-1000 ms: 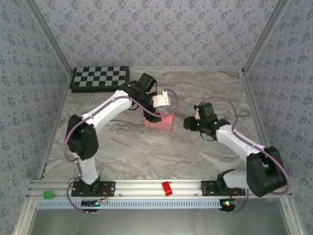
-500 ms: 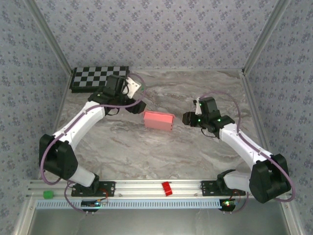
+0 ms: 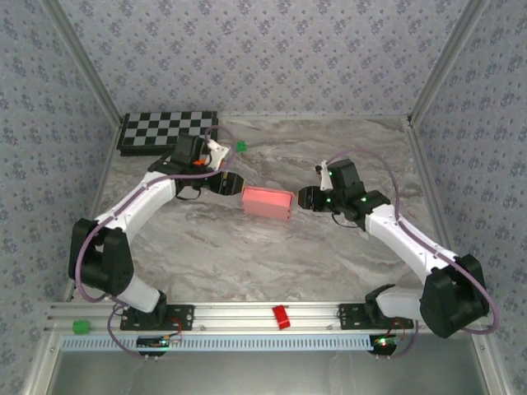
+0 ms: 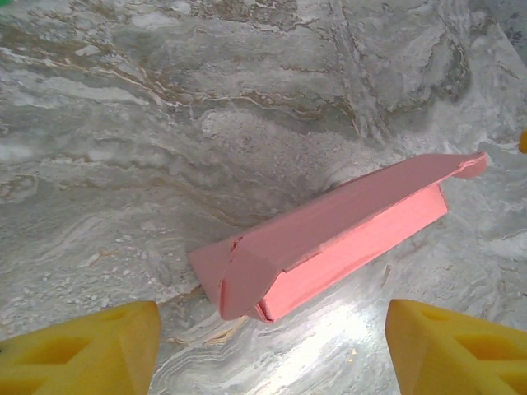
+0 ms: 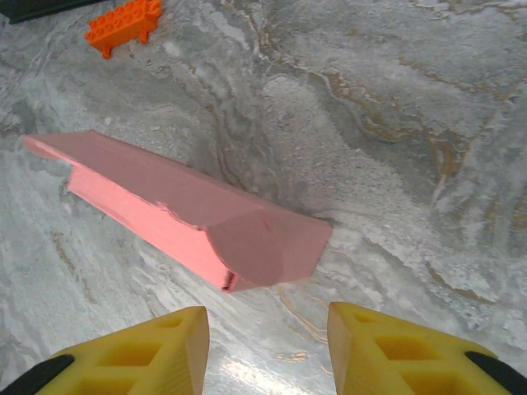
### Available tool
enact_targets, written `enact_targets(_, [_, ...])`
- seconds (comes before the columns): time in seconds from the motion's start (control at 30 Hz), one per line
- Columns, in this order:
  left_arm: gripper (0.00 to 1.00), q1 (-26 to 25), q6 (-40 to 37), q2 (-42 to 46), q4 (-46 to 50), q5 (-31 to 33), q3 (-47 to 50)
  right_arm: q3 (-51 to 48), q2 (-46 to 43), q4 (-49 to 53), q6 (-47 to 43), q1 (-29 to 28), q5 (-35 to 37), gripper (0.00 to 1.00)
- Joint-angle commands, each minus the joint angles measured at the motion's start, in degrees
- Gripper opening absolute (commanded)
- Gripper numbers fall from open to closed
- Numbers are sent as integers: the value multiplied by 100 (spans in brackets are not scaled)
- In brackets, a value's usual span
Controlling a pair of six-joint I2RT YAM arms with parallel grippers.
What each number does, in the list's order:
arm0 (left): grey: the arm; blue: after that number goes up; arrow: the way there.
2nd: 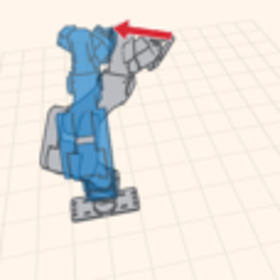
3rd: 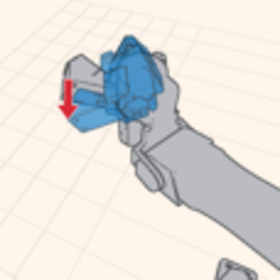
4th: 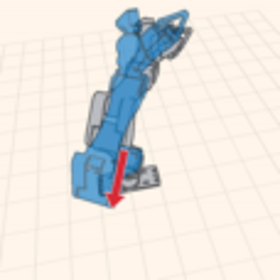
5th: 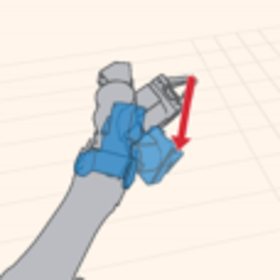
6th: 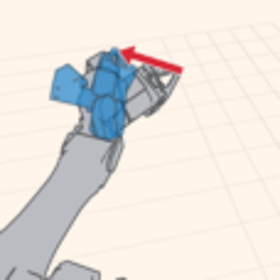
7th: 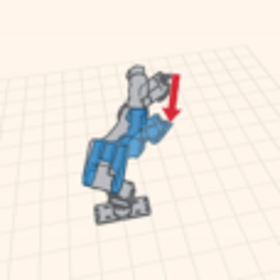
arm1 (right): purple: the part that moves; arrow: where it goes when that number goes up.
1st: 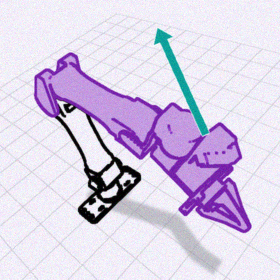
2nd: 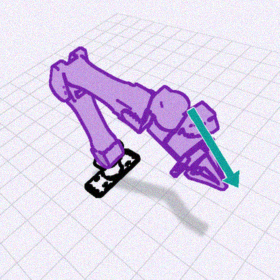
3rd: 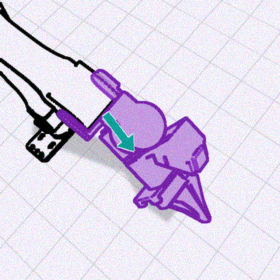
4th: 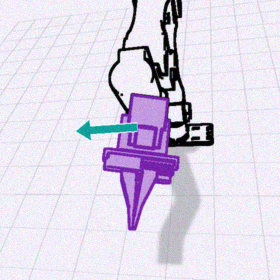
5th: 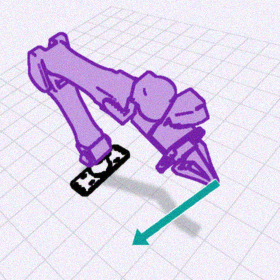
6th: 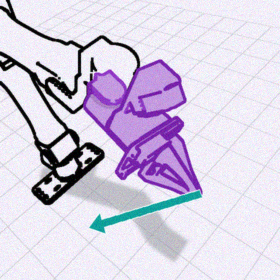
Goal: Fold the paper box
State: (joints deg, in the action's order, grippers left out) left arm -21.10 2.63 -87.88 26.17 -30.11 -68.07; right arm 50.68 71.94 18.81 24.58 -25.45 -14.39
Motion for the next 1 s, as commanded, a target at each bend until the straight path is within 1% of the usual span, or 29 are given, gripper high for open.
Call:
enact_targets(0.0, [68, 27, -49, -128, -50, -372, -1, 225, 163, -31, 53, -74, -256, 44])
enact_targets(0.17, [58, 27, -123, -351, 148, -518, -70, 344, 351, -35, 65, -132, -283, 44])
enact_targets(0.27, [57, 31, -149, -405, 180, -653, -57, 398, 473, 0, 51, -144, -280, 44])
enact_targets(0.4, [56, 27, -162, -405, 168, -669, -13, 425, 582, 9, 76, -158, -200, 45])
enact_targets(0.57, [51, 27, -184, -475, 202, -694, -9, 430, 654, -26, 98, -144, -178, 44])
enact_targets(0.77, [49, 23, -167, -547, 265, -754, -39, 461, 773, -32, 116, -156, -292, 37])
enact_targets(0.97, [47, 15, -158, -571, 291, -807, -2, 481, 828, -64, 122, -166, -334, 33])
